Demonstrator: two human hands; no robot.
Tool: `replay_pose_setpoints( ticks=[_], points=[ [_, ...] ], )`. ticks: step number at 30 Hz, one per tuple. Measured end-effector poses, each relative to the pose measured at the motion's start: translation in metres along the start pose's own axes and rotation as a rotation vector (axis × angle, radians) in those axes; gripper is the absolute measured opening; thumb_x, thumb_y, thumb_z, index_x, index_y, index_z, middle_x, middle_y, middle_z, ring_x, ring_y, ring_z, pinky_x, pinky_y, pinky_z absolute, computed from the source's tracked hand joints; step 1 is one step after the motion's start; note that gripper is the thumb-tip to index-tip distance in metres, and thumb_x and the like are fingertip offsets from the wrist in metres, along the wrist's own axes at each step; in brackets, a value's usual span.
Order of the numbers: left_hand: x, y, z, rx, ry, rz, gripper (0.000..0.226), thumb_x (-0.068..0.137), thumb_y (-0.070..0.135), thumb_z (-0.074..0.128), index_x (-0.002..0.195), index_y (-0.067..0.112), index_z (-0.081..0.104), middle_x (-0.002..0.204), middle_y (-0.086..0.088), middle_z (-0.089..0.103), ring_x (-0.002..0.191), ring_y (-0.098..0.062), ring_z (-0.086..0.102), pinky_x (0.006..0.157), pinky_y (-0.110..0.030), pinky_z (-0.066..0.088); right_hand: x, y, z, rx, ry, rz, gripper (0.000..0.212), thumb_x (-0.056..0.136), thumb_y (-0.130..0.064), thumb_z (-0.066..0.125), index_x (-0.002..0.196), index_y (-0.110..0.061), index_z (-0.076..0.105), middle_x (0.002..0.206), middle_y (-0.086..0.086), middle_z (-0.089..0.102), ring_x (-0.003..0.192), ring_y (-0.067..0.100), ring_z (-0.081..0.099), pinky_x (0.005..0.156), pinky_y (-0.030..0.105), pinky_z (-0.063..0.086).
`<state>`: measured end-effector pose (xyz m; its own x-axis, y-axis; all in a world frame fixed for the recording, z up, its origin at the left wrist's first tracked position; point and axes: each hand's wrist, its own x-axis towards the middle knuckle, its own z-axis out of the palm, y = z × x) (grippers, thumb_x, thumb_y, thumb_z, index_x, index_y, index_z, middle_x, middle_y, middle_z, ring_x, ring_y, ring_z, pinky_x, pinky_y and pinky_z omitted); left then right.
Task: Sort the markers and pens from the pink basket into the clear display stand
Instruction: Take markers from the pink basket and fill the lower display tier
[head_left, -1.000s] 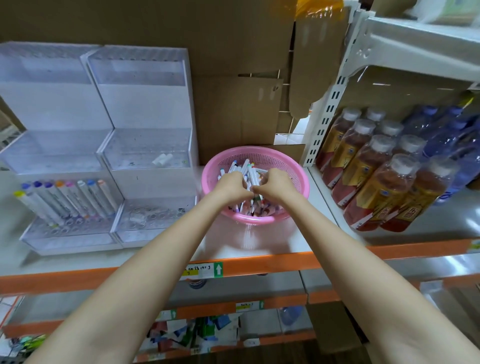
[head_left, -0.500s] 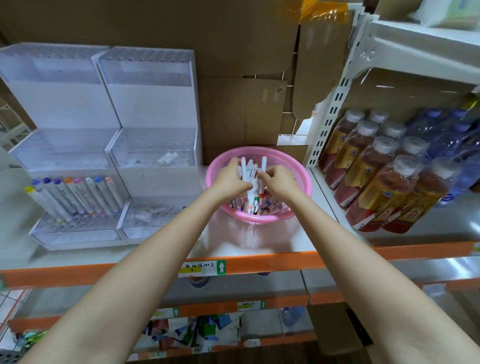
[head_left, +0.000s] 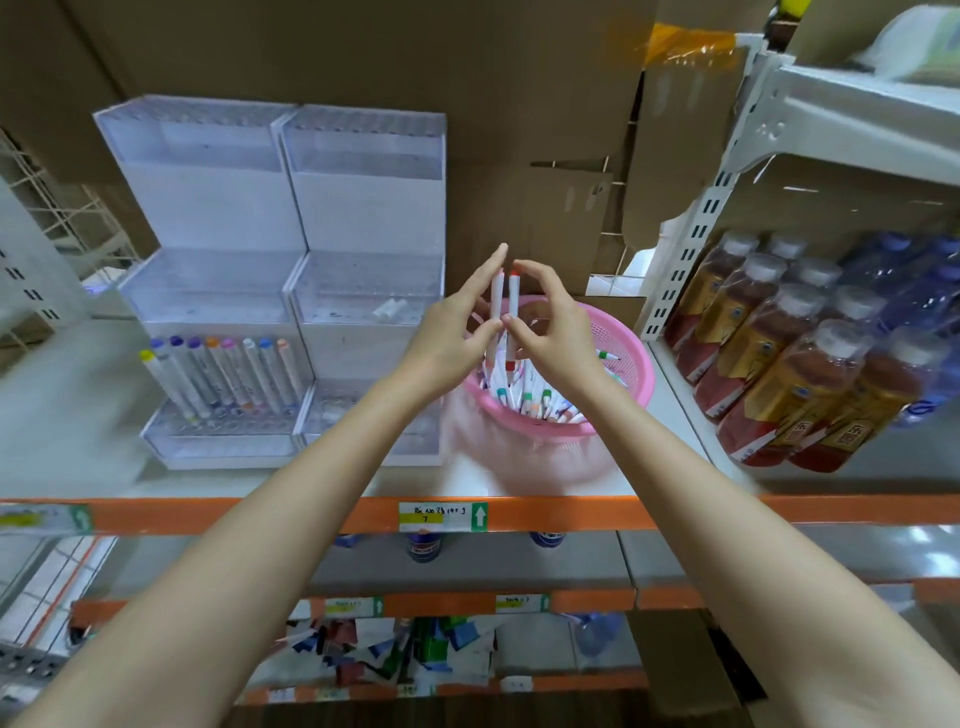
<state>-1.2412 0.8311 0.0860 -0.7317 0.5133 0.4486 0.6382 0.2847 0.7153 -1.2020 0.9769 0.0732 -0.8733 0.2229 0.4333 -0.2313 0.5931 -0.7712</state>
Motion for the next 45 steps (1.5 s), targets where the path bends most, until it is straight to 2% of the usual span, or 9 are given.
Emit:
replay_pose_setpoints(
  ticks=[4,7,17,23,26,29,36,41,45],
  points=[
    [-0.018,-0.008,-0.034,0.009,0.048,0.001,0.074,0.091,0.008,0.057,0.145,0.046,0.022,0.078,-0.005,0.057,0.068,-0.024,0.060,0.069,-0.040,0.058,-0.004,-0.023,0.023,0.021,0.003,-0.034,0.052,0.085,-0.013,0.067,0.129,-0.031,0.045,0.083,0.000,0.070,0.073,0.012,0.067,0.066,0.044,0.058],
    [-0.037,-0.021,-0.063,0.002,0.105,-0.023,0.069,0.090,0.007,0.060,0.145,0.038,0.031,0.083,-0.003,0.061,0.071,-0.019,0.064,0.069,-0.041,0.058,-0.007,-0.041,0.048,0.035,0.003,-0.059,0.050,0.085,-0.007,0.064,0.128,-0.024,0.046,0.074,-0.001,0.068,0.061,0.011,0.063,0.063,0.040,0.056],
    [-0.091,-0.080,-0.167,0.052,0.145,-0.118,0.056,0.088,0.011,0.064,0.134,0.028,0.036,0.080,0.000,0.057,0.074,-0.013,0.061,0.072,-0.038,0.057,-0.010,-0.103,0.158,0.067,-0.034,-0.101,0.044,0.085,-0.002,0.064,0.124,-0.017,0.048,0.073,-0.005,0.057,0.063,0.022,0.064,0.060,0.049,0.055],
    [-0.104,-0.104,-0.210,0.067,0.207,-0.072,0.048,0.083,0.007,0.068,0.123,0.013,0.042,0.084,-0.001,0.059,0.075,-0.012,0.063,0.071,-0.022,0.051,-0.009,-0.130,0.213,0.013,0.007,-0.132,0.045,0.085,-0.003,0.066,0.124,-0.018,0.048,0.074,-0.009,0.050,0.063,0.017,0.060,0.059,0.037,0.056],
    [-0.102,-0.108,-0.223,0.072,0.235,-0.018,0.044,0.082,0.003,0.068,0.119,0.007,0.044,0.098,-0.002,0.055,0.082,-0.013,0.062,0.069,-0.015,0.052,-0.009,-0.138,0.230,0.051,0.035,-0.127,0.045,0.085,0.000,0.066,0.124,-0.015,0.048,0.076,-0.008,0.049,0.062,0.015,0.059,0.055,0.023,0.052],
    [-0.100,-0.113,-0.232,0.069,0.236,0.008,0.041,0.082,0.002,0.069,0.116,0.003,0.045,0.094,-0.004,0.056,0.076,-0.007,0.059,0.067,-0.006,0.047,-0.010,-0.142,0.241,0.052,0.058,-0.127,0.044,0.085,0.000,0.067,0.123,-0.014,0.049,0.077,-0.003,0.052,0.063,0.014,0.060,0.054,0.011,0.045],
    [-0.105,-0.130,-0.240,0.067,0.222,0.013,0.039,0.080,0.002,0.071,0.113,0.004,0.051,0.086,-0.004,0.063,0.068,-0.008,0.063,0.067,-0.009,0.048,-0.011,-0.143,0.262,-0.002,0.103,-0.123,0.037,0.084,-0.005,0.068,0.117,-0.016,0.053,0.084,0.005,0.056,0.064,0.015,0.057,0.057,0.017,0.043],
    [-0.108,-0.135,-0.241,0.073,0.227,0.044,0.038,0.079,0.001,0.071,0.112,0.004,0.053,0.085,-0.005,0.065,0.075,-0.013,0.064,0.073,-0.018,0.053,-0.010,-0.143,0.269,-0.030,0.140,-0.135,0.032,0.085,-0.007,0.067,0.113,-0.013,0.055,0.086,0.007,0.058,0.067,0.017,0.060,0.058,0.030,0.052],
    [-0.110,-0.139,-0.242,0.068,0.243,0.052,0.037,0.078,0.001,0.071,0.111,0.004,0.054,0.085,0.000,0.064,0.078,-0.013,0.064,0.076,-0.018,0.053,-0.012,-0.145,0.271,-0.029,0.138,-0.163,0.030,0.086,-0.008,0.067,0.113,-0.011,0.054,0.086,0.008,0.057,0.068,0.016,0.059,0.059,0.028,0.053]
  ],
)
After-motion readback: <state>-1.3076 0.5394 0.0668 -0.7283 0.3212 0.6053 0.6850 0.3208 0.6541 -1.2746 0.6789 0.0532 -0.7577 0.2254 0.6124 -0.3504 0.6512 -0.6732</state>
